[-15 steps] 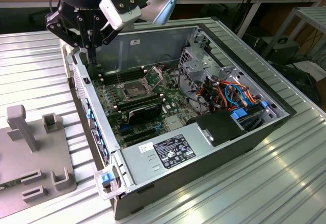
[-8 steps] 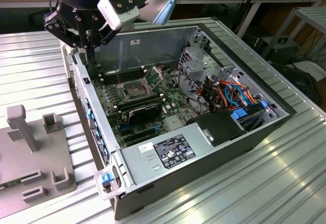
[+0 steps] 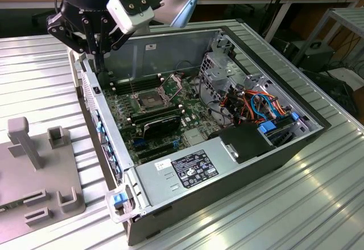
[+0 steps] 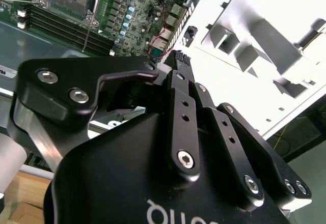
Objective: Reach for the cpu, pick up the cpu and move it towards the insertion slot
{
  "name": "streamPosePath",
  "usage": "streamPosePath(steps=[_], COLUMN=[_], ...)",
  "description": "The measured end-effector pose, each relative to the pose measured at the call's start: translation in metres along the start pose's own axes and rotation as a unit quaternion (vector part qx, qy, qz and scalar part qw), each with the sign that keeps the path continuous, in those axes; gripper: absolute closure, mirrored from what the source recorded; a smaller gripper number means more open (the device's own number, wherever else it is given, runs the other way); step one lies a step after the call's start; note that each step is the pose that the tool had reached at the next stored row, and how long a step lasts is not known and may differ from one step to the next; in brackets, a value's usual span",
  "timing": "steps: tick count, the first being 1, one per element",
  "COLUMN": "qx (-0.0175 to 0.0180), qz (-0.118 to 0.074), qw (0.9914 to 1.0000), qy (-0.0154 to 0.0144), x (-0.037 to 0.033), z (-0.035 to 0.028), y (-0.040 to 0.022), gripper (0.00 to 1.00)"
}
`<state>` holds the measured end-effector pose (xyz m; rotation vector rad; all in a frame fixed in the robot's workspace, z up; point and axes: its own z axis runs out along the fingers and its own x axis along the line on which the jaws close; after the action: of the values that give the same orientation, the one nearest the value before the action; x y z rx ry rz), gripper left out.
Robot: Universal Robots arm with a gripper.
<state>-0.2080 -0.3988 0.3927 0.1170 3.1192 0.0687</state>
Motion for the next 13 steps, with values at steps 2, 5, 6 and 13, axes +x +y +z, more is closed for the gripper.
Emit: streamPosePath(steps=[2,5,6,13], qx=[0.0,0.0,0.0,0.0001], qz=[0.0,0.0,0.0,0.0], qw=[1.0,1.0,1.0,1.0], qy=[0.0,0.0001,0.0001,0.0002], x=[0.0007,0.0018,0.0022,0.0044], z=[0.0,-0.0001,-0.0001,-0.0001], y=[-0.0001,-0.0001,-0.0002,-0.0003], gripper=[0.89,0.89,0.89,0.89])
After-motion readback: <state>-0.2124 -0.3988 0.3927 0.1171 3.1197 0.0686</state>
